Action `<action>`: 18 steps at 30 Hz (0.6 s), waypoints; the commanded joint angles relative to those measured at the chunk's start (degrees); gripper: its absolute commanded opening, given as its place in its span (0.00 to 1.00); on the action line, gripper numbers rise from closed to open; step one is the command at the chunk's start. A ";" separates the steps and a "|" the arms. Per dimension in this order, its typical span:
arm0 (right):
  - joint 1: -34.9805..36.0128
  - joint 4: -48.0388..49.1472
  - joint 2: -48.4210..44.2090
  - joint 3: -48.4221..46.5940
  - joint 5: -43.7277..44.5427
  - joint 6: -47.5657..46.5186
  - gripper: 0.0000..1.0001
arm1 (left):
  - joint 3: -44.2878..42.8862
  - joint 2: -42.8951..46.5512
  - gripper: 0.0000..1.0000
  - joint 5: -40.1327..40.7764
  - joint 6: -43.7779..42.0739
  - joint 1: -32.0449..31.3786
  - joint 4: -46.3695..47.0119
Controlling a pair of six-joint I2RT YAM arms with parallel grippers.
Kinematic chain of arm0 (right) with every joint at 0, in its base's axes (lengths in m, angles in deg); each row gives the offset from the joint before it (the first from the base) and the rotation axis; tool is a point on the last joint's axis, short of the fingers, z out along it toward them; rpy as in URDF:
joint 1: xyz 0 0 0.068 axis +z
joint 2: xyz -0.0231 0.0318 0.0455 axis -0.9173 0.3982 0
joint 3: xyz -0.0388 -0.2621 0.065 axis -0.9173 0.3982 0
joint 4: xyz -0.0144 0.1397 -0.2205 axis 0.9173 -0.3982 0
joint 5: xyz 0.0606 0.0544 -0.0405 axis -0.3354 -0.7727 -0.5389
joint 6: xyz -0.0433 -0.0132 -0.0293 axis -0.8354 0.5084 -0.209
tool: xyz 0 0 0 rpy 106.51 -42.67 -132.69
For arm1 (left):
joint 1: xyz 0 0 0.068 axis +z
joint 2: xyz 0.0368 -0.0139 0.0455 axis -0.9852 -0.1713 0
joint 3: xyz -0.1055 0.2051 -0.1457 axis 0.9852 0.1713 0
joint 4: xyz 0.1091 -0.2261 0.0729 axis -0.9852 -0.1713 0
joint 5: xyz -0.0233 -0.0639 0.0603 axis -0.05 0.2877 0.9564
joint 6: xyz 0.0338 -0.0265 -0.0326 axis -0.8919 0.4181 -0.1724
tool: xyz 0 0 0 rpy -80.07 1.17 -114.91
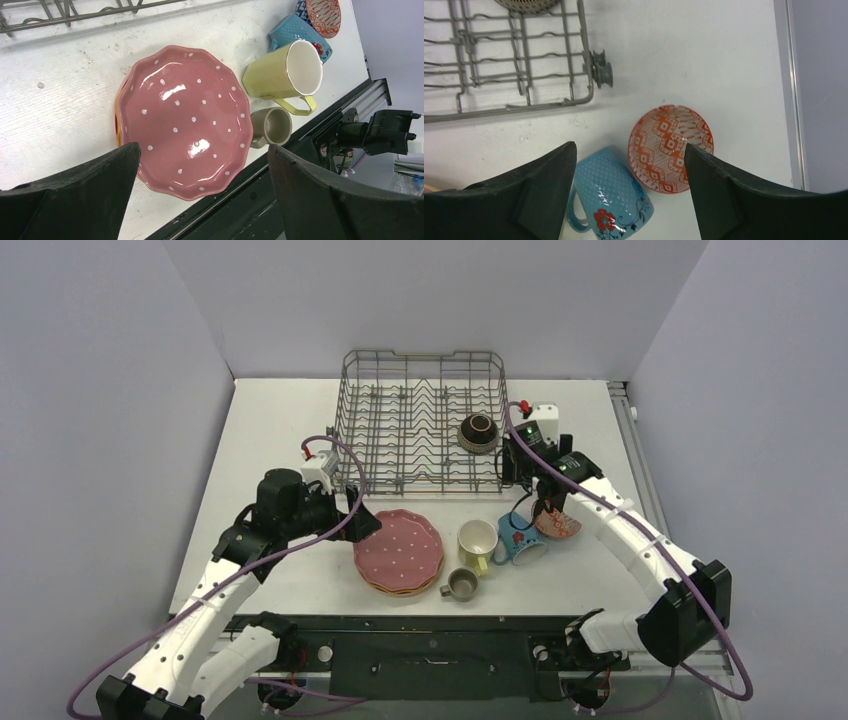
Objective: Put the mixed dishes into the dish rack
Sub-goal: Pick up the bowl from the center of the board.
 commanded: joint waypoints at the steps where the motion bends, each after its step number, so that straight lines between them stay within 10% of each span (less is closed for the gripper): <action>1: -0.90 -1.02 -5.85 5.48 -0.48 5.23 0.74 | -0.63 1.12 0.97 0.36 -1.24 0.40 0.52; 18: -6.05 7.46 -6.19 18.58 -8.25 14.12 0.69 | 0.09 2.47 0.96 1.18 -0.66 0.40 0.45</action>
